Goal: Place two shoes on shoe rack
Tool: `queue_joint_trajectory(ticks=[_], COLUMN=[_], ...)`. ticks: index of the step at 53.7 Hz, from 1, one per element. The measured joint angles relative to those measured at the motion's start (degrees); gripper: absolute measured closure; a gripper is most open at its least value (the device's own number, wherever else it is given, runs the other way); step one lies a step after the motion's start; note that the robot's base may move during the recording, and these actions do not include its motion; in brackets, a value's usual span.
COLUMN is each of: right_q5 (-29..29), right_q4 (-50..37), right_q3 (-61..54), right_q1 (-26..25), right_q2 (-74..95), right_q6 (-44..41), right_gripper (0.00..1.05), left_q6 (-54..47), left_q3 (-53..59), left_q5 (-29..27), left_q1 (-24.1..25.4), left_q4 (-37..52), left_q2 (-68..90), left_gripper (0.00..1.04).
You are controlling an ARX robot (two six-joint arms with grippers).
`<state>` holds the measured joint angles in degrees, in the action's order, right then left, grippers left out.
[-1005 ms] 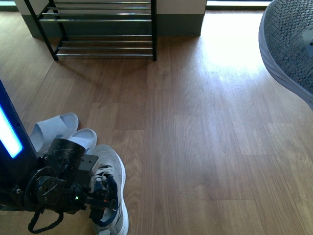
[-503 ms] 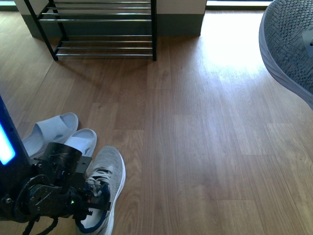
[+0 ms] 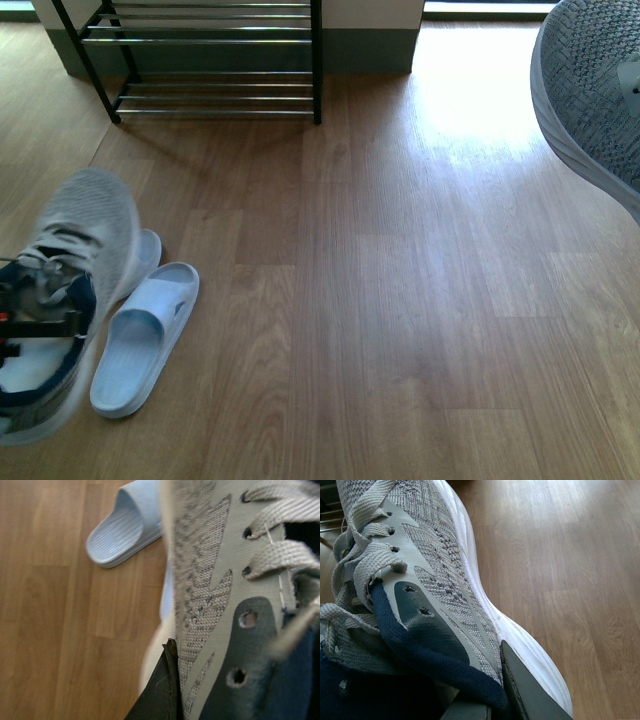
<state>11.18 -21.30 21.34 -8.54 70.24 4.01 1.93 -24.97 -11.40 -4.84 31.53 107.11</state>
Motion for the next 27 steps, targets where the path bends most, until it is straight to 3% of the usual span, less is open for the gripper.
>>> queue_joint_trajectory(ticks=[16,27], right_q5=[0.17,0.07], right_q4=[0.00,0.00], right_q3=[0.00,0.00], right_q1=[0.04,0.04], right_q2=[0.00,0.00], right_q6=[0.00,0.00], right_gripper=[1.03,1.03], left_q6=[-0.85,-1.55], left_q3=[8.15,9.20], left_q5=[-1.25,-9.79], left_q1=[-2.23,-5.55], left_q4=[-17.14,-31.52], left_q2=[-35.47,-57.33], left_gripper=[1.03,1.03])
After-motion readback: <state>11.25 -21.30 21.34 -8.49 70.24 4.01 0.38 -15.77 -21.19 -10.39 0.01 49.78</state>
